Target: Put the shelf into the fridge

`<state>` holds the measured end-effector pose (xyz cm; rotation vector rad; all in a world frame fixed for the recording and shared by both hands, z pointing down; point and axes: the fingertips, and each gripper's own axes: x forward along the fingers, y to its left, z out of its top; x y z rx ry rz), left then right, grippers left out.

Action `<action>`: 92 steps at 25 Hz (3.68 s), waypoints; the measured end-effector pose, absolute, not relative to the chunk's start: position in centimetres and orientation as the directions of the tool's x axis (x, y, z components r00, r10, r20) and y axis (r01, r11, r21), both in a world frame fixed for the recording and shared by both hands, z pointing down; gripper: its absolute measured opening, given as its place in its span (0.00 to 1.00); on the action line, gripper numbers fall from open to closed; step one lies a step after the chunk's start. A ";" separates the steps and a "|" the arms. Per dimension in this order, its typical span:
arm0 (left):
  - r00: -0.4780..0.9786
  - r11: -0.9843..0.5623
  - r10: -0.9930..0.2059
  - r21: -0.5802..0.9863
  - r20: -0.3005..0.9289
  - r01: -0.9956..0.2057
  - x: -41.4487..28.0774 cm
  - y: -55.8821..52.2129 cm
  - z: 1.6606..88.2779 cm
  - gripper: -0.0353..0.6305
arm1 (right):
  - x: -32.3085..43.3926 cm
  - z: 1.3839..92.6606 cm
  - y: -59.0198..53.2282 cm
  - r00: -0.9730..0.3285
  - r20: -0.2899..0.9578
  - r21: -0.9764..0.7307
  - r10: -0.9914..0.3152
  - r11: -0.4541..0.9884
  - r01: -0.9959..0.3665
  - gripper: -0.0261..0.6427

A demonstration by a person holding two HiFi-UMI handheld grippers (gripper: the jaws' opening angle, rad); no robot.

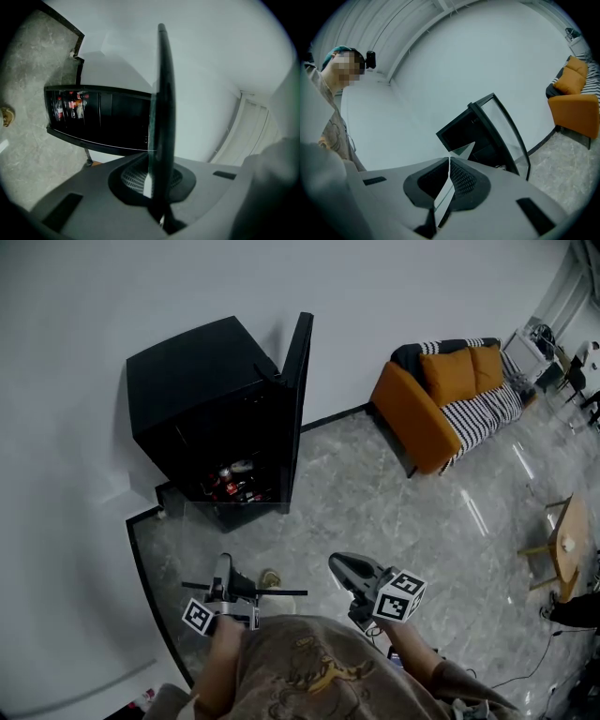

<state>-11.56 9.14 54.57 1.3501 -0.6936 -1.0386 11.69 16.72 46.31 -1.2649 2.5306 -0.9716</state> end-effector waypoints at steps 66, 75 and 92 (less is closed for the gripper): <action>0.156 -0.039 -0.985 0.985 -0.066 0.169 -8.5 -7.0 64.1 0.08 | 13.4 45.8 -6.1 -0.799 0.235 -0.551 -0.554 0.601 -0.579 0.07; 0.109 -0.039 -0.992 0.985 -0.058 0.169 -8.4 -7.5 66.0 0.08 | 13.7 46.4 -6.0 -0.821 0.263 -0.547 -0.507 0.623 -0.559 0.07; 0.027 -0.014 -0.999 0.989 -0.019 0.150 -9.2 -10.1 70.2 0.08 | 13.7 47.0 -6.1 -0.835 0.304 -0.535 -0.459 0.643 -0.548 0.07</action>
